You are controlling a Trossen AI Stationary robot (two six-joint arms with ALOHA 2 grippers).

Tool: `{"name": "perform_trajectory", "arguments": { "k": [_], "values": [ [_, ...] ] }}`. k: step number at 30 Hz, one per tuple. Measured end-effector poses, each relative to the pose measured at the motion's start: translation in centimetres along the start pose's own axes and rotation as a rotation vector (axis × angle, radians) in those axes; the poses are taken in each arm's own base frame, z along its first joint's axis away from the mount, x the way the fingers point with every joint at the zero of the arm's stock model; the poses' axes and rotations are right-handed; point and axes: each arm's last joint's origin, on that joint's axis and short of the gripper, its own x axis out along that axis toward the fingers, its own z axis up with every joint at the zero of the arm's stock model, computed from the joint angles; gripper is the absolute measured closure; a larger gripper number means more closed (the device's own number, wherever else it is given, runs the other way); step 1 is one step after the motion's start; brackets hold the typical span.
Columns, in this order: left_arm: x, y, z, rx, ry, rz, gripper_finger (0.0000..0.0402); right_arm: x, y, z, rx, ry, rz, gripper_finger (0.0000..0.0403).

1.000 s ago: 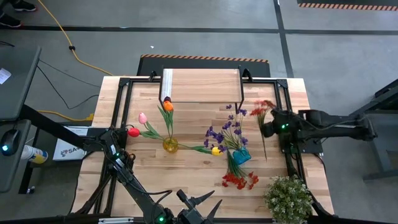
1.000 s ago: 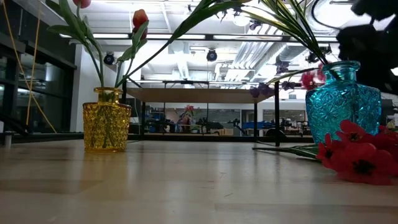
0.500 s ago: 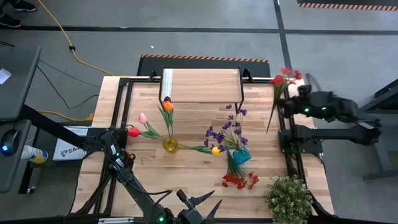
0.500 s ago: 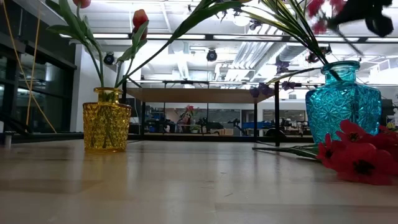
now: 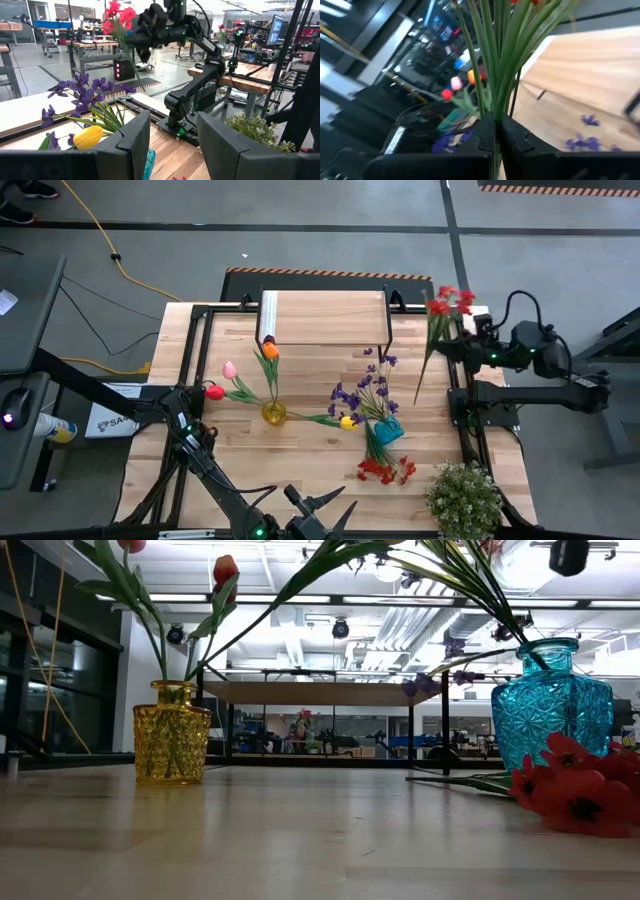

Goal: Pick and place flowers into a vace then onto a shelf
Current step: Put the right red flowers into the blue vase

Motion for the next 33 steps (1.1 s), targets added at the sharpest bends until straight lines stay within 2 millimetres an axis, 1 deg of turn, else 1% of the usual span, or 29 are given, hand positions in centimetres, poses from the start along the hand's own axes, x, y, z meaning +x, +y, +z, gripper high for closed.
{"name": "perform_trajectory", "arguments": {
  "k": [6,10,17,21,28,33],
  "values": [
    [0.3,0.0,0.0,-0.001,-0.001,0.005,0.0206,1.8,-1.2,-1.5,0.041,0.053,0.070,0.0394],
    [0.7,0.0,0.0,-0.001,-0.002,0.012,0.0206,2.3,-1.4,-2.0,0.018,0.075,0.120,0.0399],
    [0.7,0.0,0.0,-0.001,-0.002,0.013,0.0206,2.3,-1.3,-2.0,-0.114,0.079,0.178,0.0395],
    [0.7,0.0,0.0,-0.001,-0.002,0.013,0.0206,2.3,-1.2,-2.1,-0.182,0.091,0.198,0.0399],
    [0.8,0.0,0.0,-0.001,-0.002,0.014,0.0206,2.1,-0.2,-2.9,-0.371,0.131,0.320,0.0394],
    [1.1,0.1,0.0,-0.001,-0.003,0.021,0.0206,2.2,0.5,-3.6,-0.463,0.160,0.385,0.0399]
  ]
}}
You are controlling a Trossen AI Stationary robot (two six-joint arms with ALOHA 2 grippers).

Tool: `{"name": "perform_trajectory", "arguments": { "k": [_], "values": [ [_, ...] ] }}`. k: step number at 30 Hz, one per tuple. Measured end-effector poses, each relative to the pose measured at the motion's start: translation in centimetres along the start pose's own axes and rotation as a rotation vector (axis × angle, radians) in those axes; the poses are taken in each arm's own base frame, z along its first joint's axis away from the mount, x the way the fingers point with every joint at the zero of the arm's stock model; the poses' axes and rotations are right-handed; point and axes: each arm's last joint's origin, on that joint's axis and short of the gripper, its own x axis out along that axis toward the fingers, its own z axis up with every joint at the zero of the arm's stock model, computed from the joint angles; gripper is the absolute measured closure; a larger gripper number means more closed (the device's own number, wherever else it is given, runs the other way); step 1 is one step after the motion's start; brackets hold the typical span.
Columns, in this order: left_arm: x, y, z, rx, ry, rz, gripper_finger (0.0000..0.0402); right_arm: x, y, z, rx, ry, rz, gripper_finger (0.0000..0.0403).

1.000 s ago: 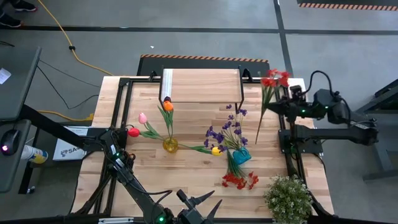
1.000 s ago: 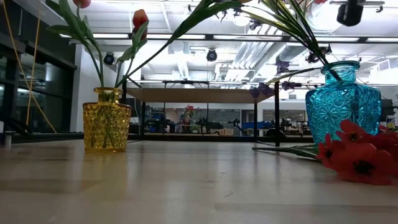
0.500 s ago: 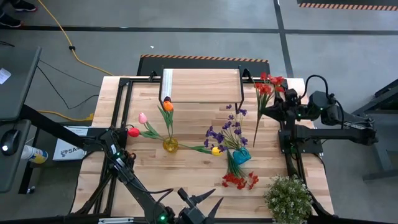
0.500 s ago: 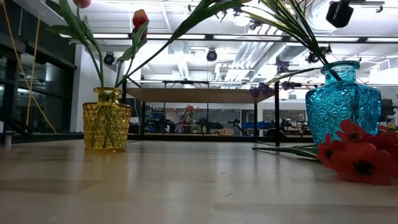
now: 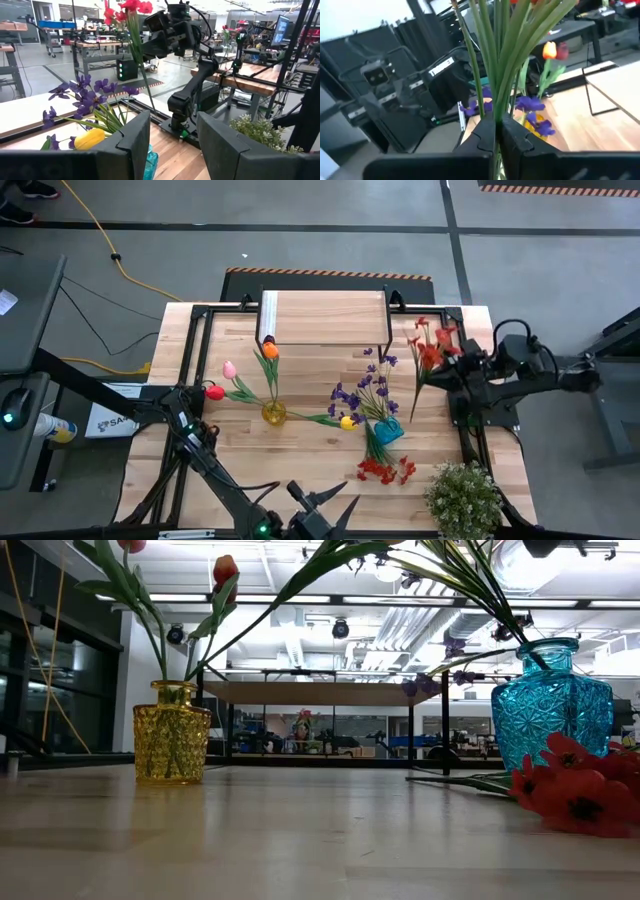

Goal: Pick and place flowers into a vace then onto a shelf
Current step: Put the right red flowers into the blue vase

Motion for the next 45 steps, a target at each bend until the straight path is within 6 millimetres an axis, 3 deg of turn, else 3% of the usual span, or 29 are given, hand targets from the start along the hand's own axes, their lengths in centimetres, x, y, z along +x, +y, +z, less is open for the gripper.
{"name": "perform_trajectory", "arguments": {
  "k": [12,33,45],
  "values": [
    [0.2,0.0,0.0,-0.002,0.000,0.004,0.0206,3.8,1.6,-1.7,-0.180,0.086,-0.018,0.0396],
    [0.2,0.0,0.0,-0.020,0.000,0.004,0.0206,4.6,3.2,-3.8,-0.271,0.164,-0.157,0.0391],
    [0.2,0.0,0.0,-0.019,0.000,0.004,0.0206,6.4,3.5,-5.0,-0.309,0.198,-0.212,0.0395]
  ]
}}
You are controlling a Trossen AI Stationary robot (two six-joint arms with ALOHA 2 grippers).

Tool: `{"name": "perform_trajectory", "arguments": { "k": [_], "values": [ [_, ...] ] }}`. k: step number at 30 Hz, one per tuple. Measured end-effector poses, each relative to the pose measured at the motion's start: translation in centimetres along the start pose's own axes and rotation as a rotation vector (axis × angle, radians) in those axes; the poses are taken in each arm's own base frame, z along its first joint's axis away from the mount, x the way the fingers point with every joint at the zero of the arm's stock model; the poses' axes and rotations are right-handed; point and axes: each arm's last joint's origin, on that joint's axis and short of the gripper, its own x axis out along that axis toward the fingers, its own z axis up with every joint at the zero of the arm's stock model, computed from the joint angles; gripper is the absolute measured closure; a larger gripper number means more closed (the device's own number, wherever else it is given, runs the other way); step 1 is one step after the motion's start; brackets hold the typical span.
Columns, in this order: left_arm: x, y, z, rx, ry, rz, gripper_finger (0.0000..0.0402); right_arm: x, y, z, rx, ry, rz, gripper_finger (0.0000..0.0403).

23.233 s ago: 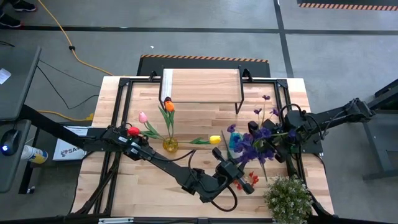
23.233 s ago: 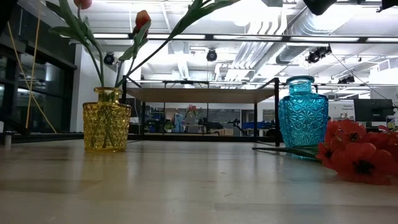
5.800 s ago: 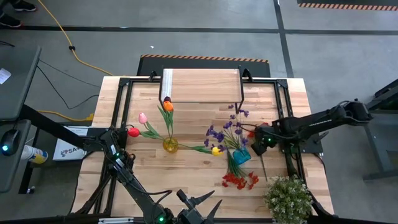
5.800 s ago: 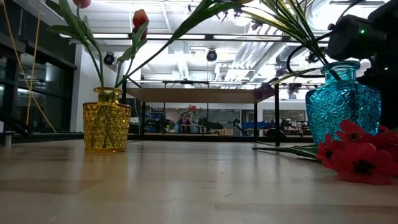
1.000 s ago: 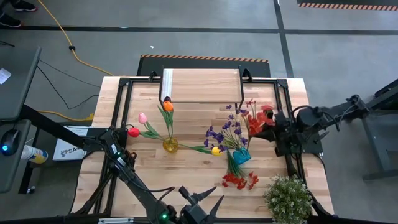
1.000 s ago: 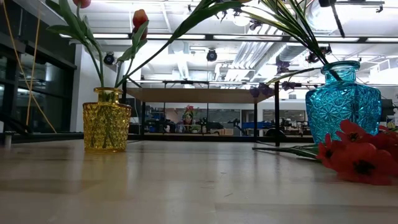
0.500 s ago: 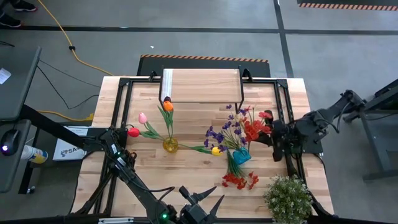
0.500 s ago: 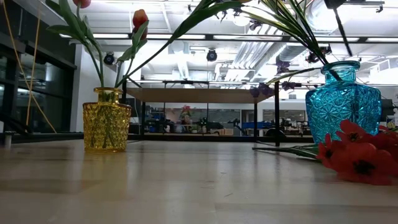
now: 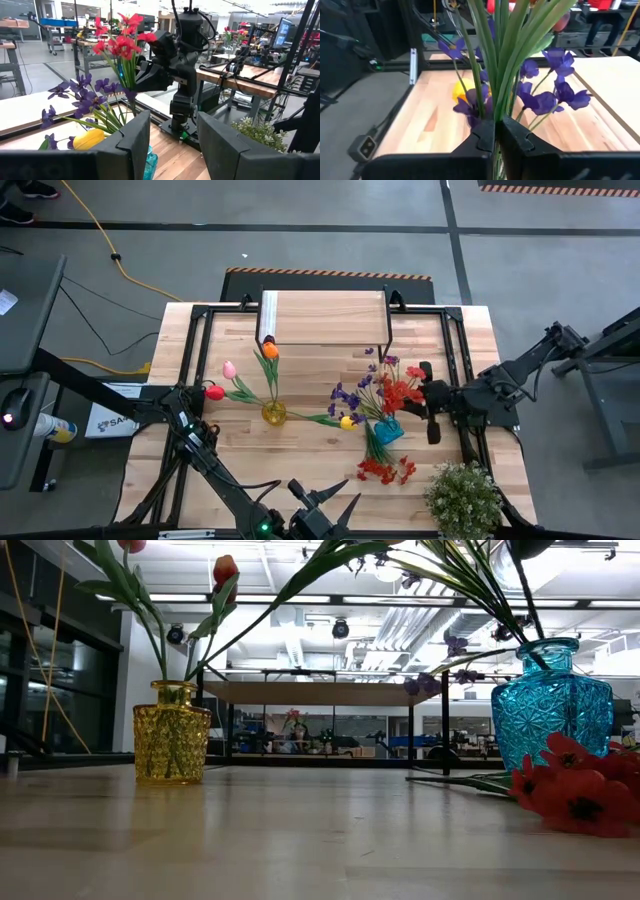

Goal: Pick and place flowers into a vace then onto a shelf
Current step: Put the right red flowers into the blue vase

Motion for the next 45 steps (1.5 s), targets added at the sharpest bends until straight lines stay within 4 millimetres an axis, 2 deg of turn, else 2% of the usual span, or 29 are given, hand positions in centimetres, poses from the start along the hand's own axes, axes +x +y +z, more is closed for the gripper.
{"name": "perform_trajectory", "arguments": {
  "k": [10,21,33,45],
  "values": [
    [0.0,0.0,0.0,0.000,0.000,0.000,0.0206,1.1,0.5,-0.7,-0.027,0.047,-0.021,0.0390],
    [0.0,0.0,0.0,0.001,0.000,0.000,0.0206,0.5,-0.1,-1.5,0.012,0.134,-0.038,0.0380],
    [0.0,0.0,0.0,0.018,0.000,0.000,0.0206,0.0,-0.2,-2.4,0.052,0.249,0.041,0.0382],
    [0.0,0.0,0.0,0.019,0.000,0.000,0.0206,-0.3,0.0,-3.1,0.099,0.369,0.150,0.0345]
  ]
}}
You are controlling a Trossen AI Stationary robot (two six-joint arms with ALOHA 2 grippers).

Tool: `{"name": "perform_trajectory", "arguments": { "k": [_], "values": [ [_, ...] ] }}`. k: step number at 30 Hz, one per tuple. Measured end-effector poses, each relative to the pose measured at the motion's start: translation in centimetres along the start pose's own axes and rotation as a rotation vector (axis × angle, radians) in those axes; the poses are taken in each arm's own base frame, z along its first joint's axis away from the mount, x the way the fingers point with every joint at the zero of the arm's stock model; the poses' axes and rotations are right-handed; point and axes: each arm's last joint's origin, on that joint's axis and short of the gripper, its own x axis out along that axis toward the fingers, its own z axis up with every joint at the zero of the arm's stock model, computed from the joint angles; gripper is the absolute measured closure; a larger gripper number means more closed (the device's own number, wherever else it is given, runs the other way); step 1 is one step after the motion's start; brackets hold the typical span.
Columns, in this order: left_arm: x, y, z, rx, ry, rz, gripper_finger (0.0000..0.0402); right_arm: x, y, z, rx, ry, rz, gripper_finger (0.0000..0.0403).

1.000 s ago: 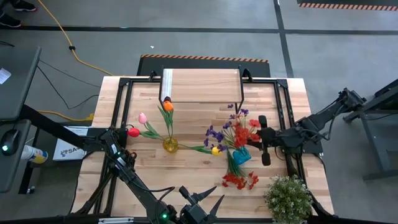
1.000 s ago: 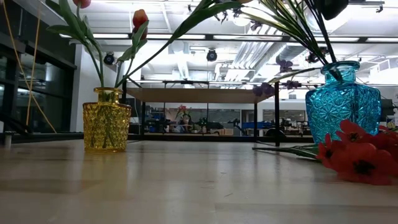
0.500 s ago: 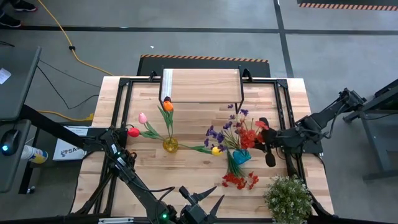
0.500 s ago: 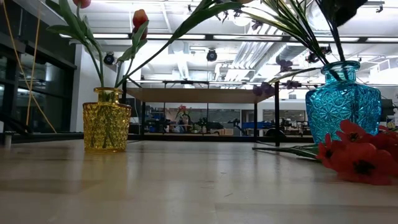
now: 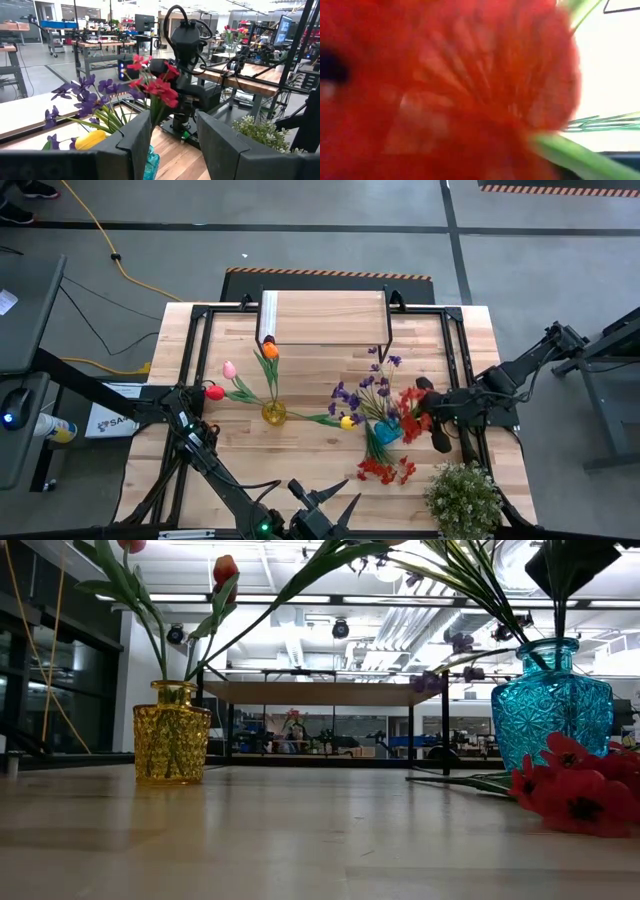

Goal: Pick and place flowers into a vace then onto a shelf
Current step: Put the right red flowers into the blue vase, then put the red flowers into the blue vase

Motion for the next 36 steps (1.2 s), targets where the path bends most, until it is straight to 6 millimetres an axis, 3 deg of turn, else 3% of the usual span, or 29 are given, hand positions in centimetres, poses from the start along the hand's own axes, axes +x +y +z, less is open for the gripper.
{"name": "perform_trajectory", "arguments": {
  "k": [19,36],
  "values": [
    [0.0,-0.1,0.0,0.000,-0.004,-0.017,0.0206,-0.1,0.3,-0.8,0.041,0.144,0.158,0.0225],
    [-0.1,-0.2,0.1,-0.001,-0.018,-0.080,0.0206,-0.4,0.6,-1.7,0.170,0.343,0.329,0.0219]
  ]
}}
